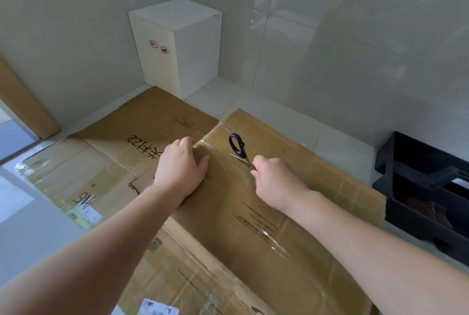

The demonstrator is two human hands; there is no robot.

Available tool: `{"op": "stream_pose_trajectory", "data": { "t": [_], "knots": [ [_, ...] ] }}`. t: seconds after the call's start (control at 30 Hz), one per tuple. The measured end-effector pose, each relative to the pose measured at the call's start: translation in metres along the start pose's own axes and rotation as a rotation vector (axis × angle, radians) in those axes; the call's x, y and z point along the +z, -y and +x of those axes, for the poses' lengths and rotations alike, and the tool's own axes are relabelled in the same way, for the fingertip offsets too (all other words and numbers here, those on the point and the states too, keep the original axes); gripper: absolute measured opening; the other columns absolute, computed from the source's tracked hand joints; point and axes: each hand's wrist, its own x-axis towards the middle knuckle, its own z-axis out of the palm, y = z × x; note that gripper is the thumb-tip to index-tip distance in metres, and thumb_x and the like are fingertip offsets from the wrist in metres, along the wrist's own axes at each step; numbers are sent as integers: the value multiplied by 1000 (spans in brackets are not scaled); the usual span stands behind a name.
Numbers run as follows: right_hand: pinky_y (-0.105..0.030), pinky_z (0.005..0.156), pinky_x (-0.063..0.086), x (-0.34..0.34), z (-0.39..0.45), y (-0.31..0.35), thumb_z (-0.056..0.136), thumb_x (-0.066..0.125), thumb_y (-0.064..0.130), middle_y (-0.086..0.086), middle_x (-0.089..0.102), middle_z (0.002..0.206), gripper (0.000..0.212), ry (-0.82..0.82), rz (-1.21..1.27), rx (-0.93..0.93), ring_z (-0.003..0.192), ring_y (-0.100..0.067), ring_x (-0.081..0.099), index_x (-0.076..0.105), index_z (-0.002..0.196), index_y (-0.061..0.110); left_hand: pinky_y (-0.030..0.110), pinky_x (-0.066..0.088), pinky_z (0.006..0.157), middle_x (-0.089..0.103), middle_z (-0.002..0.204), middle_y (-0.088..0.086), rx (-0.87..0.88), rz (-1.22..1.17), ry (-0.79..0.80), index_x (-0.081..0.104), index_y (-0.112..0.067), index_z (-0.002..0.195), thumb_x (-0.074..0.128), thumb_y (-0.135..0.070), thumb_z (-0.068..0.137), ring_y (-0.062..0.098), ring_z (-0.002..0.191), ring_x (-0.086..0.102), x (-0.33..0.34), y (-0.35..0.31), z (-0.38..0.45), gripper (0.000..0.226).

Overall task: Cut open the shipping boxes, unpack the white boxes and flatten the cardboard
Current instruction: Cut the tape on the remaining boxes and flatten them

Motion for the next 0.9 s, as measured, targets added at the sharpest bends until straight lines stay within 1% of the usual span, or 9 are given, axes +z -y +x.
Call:
{"op": "stream_pose_trajectory", "data": {
  "t": [0.17, 0.27, 0.4, 0.5, 0.63, 0.73, 0.77, 0.83, 0.9],
  "knots": [
    [-35, 52, 39, 3, 6, 1, 97, 44, 15, -3, 48, 68, 20, 0, -11, -15, 62, -25, 48, 42, 79, 10, 30, 43, 85, 56, 120, -2, 60, -32, 110, 43, -18, 133, 62, -47, 83, 21, 112, 52, -11, 6, 7, 61],
    [-37, 57, 42, 3, 4, 0, 98, 46, 16, -5, 52, 72, 19, -17, 12, -46, 67, -28, 51, 47, 80, 10, 26, 34, 99, 51, 132, -3, 343, -109, 149, 42, -21, 138, 67, -41, 83, 18, 126, 43, -25, -9, 14, 64],
    [-33, 61, 34, 1, 2, -2, 97, 49, 21, -7, 57, 77, 19, -73, 36, -64, 75, -29, 55, 59, 86, 9, 29, 42, 96, 60, 119, -7, 783, 0, 325, 61, -24, 122, 70, -38, 83, 14, 113, 51, -40, -49, 28, 43],
    [-28, 62, 32, 0, 2, -5, 96, 51, 25, -7, 60, 88, 24, -83, 68, -46, 81, -25, 57, 66, 88, 8, 31, 46, 84, 62, 105, -14, 855, 230, 466, 68, -32, 109, 60, -38, 91, 13, 100, 56, -41, -76, 36, 21],
    [-33, 66, 40, 0, -5, -15, 91, 60, 29, -9, 57, 76, 30, -47, 219, -4, 71, -25, 54, 61, 75, 4, 34, 48, 81, 65, 102, -15, 911, 381, 478, 68, -38, 108, 54, -39, 94, 13, 95, 57, -36, -89, 42, 20],
    [-23, 68, 45, 0, -18, -23, 86, 68, 20, 2, 61, 80, 10, -155, 397, -74, 73, -13, 57, 71, 86, 11, 31, 45, 80, 66, 96, -13, 962, 422, 443, 69, -40, 103, 53, -44, 93, 14, 94, 53, -32, -87, 43, 19],
    [-17, 74, 45, 0, -23, -26, 85, 70, 21, 6, 63, 89, 15, -220, 458, -81, 80, -9, 59, 72, 96, 12, 30, 43, 79, 66, 94, -13, 970, 414, 424, 69, -40, 101, 53, -44, 93, 13, 92, 50, -31, -86, 43, 19],
    [-8, 96, 35, 2, -33, -37, 82, 67, 44, 14, 57, 122, 51, -247, 469, 11, 115, -7, 55, 62, 125, 17, 28, 41, 77, 66, 89, -13, 981, 389, 391, 71, -39, 97, 55, -42, 92, 11, 89, 47, -28, -86, 44, 17],
    [-19, 116, 7, 13, -44, -53, 74, 43, 81, 18, 17, 152, 97, -58, 199, 130, 144, -7, 12, 24, 151, 25, 27, 41, 76, 64, 86, -11, 978, 368, 394, 72, -38, 95, 60, -38, 89, 12, 90, 49, -26, -88, 46, 14]
  ]
}}
